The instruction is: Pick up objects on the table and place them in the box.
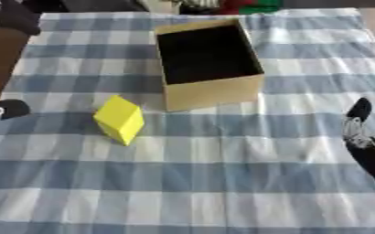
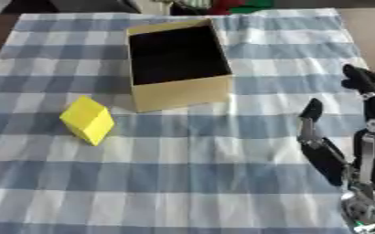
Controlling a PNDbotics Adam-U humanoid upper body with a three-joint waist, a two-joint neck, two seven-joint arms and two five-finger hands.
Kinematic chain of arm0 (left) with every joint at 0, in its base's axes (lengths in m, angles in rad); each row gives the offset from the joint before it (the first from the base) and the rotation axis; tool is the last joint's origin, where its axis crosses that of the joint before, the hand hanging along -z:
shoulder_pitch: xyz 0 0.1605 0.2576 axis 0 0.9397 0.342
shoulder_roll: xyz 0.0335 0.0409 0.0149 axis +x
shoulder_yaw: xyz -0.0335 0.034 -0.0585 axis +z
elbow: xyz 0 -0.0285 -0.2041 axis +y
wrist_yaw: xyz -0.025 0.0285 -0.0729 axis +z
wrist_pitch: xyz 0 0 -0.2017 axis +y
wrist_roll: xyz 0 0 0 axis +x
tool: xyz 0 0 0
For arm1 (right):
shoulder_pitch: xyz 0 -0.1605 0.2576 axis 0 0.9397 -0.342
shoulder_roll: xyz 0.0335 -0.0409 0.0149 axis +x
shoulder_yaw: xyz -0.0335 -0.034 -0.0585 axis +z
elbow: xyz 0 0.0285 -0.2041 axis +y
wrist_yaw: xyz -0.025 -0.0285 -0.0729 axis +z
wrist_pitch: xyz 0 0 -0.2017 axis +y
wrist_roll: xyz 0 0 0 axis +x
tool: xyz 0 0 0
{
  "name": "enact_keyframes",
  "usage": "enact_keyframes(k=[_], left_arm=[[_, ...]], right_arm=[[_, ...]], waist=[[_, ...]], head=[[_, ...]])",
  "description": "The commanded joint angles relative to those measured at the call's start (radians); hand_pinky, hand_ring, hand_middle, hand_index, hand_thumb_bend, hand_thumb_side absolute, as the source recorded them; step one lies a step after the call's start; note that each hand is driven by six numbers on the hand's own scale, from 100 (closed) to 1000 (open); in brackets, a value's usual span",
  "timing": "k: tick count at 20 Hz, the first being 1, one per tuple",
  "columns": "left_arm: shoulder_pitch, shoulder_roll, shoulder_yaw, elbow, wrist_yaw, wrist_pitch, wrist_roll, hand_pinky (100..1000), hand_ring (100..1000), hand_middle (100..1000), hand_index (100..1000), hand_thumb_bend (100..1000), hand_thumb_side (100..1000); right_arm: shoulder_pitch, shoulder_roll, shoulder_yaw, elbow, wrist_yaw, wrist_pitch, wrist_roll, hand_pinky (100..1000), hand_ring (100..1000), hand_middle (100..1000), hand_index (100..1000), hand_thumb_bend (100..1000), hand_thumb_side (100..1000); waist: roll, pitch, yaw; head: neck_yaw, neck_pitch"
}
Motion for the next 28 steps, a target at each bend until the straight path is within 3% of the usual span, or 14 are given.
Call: enact_keyframes(k=[1, 3, 5, 12, 16, 22, 28], left_arm=[[-0.038, 0.038, -0.034, 0.033, 0.004, 0.029, -0.035, 838, 837, 795, 868, 699, 365], [-0.063, 0.025, -0.060, 0.046, 0.019, 0.043, -0.067, 850, 845, 820, 876, 728, 288], [-0.094, 0.009, -0.079, 0.061, 0.037, 0.058, -0.110, 864, 853, 827, 882, 723, 275], [-0.200, -0.050, -0.137, 0.129, 0.100, 0.088, -0.272, 905, 871, 833, 879, 714, 292], [-0.252, -0.099, -0.178, 0.194, 0.143, 0.117, -0.354, 926, 871, 821, 876, 648, 330], [-0.295, -0.148, -0.216, 0.259, 0.272, 0.248, -0.478, 933, 867, 815, 902, 563, 409], [-0.312, -0.173, -0.242, 0.276, 0.279, 0.359, -0.491, 950, 873, 839, 892, 539, 343]], right_arm=[[-0.007, -0.022, -0.003, -0.015, -0.001, 0.000, 0.006, 910, 672, 743, 874, 100, 463], [-0.007, -0.022, -0.001, -0.015, -0.001, 0.003, 0.012, 910, 670, 740, 869, 100, 460], [-0.007, -0.022, 0.000, -0.015, -0.001, 0.006, 0.018, 910, 669, 739, 868, 100, 460], [-0.008, -0.022, 0.003, -0.015, -0.001, 0.016, 0.028, 911, 666, 736, 864, 100, 463], [-0.010, -0.022, 0.003, -0.015, -0.005, 0.018, 0.031, 911, 664, 735, 864, 100, 460], [-0.011, -0.021, 0.001, -0.015, -0.011, 0.024, 0.037, 913, 657, 731, 858, 100, 461], [-0.012, -0.020, 0.000, -0.015, -0.018, 0.027, 0.040, 915, 651, 726, 855, 100, 464]], waist=[[0.001, -0.016, -0.002], [0.002, -0.017, -0.004], [0.003, -0.018, -0.006], [0.008, -0.024, -0.010], [0.010, -0.028, -0.014], [0.017, -0.033, -0.016], [0.021, -0.037, -0.017]], head=[[0.010, -0.009], [0.013, -0.008], [0.015, -0.006], [0.017, -0.001], [0.020, 0.001], [0.022, 0.003], [0.023, 0.004]])
